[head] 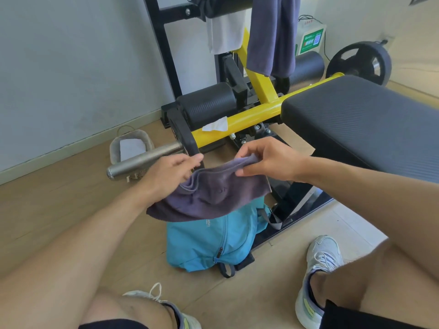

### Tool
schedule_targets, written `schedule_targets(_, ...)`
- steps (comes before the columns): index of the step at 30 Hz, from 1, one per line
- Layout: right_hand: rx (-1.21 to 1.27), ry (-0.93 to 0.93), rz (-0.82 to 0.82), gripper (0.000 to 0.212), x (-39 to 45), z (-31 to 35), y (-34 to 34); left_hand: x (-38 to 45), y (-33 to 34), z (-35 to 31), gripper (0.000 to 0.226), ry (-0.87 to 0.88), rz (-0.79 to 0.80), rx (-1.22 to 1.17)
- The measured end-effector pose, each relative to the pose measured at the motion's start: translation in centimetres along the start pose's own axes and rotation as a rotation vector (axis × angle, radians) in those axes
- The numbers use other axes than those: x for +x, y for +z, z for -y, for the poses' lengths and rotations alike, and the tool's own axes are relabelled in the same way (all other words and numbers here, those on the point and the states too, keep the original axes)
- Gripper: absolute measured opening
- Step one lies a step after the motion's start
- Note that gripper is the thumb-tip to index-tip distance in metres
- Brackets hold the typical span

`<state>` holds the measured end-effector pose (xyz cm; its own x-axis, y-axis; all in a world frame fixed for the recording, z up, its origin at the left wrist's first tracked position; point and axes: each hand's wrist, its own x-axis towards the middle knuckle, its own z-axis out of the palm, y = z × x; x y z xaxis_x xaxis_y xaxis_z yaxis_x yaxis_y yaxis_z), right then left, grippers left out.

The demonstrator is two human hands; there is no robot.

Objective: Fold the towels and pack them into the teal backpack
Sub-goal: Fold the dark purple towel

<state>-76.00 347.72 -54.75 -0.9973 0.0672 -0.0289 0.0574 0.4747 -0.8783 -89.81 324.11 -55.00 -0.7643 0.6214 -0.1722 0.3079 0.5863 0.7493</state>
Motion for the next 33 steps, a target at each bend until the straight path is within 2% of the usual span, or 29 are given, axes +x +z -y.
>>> schedule_targets(4, -0.135, -0.114, 0.092, 0.022, -0.8, 2.2, 0.8, -0.6, 1.4, -2.4, 0.043, 0.113, 0.083, -0.062)
schedule_targets(9, -0.103, -0.136, -0.059, 0.042, -1.1, 3.0, 0.6, -1.9, 2.7, -3.9, 0.037, 0.109, 0.307, -0.394)
schedule_targets(14, -0.099, -0.181, -0.097, 0.037, -1.5, 3.4, 0.5, -2.1, 3.0, -4.3, 0.035, 0.097, 0.373, -0.486)
schedule_targets(18, -0.153, -0.187, -0.185, 0.025, -1.7, 3.7, 0.3, -2.2, 3.2, -4.5, 0.028, 0.094, 0.315, -0.519)
schedule_targets(24, -0.124, -0.202, -0.262, 0.033, -1.7, 3.7, 0.0, -2.1, 3.2, -4.4, 0.028, 0.107, 0.169, -0.523)
schedule_targets(26, -0.111, -0.182, -0.247, 0.033, -1.8, 3.9, -0.1, -2.0, 3.1, -4.4, 0.035, 0.126, 0.088, -0.472)
schedule_targets(29, -0.163, -0.14, -0.2, 0.021, -1.8, 3.8, 0.0, -1.9, 2.8, -4.4, 0.041, 0.174, -0.011, -0.326)
schedule_targets(33, -0.2, -0.121, -0.24, 0.019, -1.6, 3.4, 0.3, -2.2, 2.6, -4.5, 0.041, 0.234, 0.031, -0.228)
